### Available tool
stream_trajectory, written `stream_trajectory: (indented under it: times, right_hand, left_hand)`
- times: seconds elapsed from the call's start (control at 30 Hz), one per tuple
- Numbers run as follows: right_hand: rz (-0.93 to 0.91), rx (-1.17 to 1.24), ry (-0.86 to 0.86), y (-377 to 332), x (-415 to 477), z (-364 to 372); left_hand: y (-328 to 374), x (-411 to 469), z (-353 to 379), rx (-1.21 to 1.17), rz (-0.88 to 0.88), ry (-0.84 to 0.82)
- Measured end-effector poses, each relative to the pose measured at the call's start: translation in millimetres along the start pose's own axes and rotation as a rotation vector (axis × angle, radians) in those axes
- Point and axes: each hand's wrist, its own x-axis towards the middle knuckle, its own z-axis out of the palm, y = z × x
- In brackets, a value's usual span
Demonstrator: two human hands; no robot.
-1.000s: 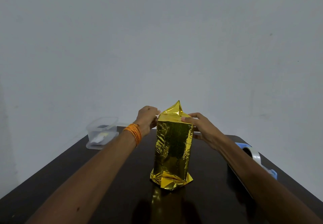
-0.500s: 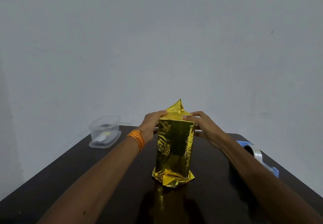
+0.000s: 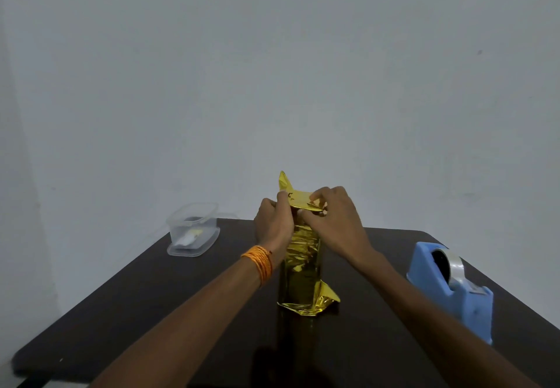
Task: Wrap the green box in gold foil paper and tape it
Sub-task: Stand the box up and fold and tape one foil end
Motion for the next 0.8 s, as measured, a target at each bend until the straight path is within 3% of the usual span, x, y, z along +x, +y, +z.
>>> stream_trajectory:
  times: [0.17,0.3,0.4,0.53,0.6,0.7,0.8]
  right_hand:
    - [0.058,-0.067,0.015,4.6,3.6,-4.8]
    - [0.099,-0.15,0.051,3.5,-2.7,-7.6]
    - [0.076,0.051,0.045,5.2,-5.0,-11.2]
    - [0.044,0.363,-0.109,21.1,1.5,-21.9]
    - [0.047,0.488,-0.19,30.5,5.7,-27.9]
    - [0.034,0.592,-0.299,40.5,13.3,-35.7]
    - [0.036,0.63,-0.37,41.1,19.4,-41.0]
  left_hand:
    - [-1.9,-14.7,-8.5,-0.018,0.136,-0.13]
    - [5.2,-14.5,-13.0,-0.055,0.088,-0.246]
    - [5.6,-15.8,-15.4,-0.086,0.144,-0.199]
    - [-5.5,-9.7,-26.7,-0.153,0.325,-0.023]
    - [-12.2,1.0,-35.5,-0.1,0.388,-0.099]
    - [-13.9,21.4,-41.3,0.089,0.442,-0.34]
    - [-7.2,35.9,-40.0,0.09,0.422,-0.529]
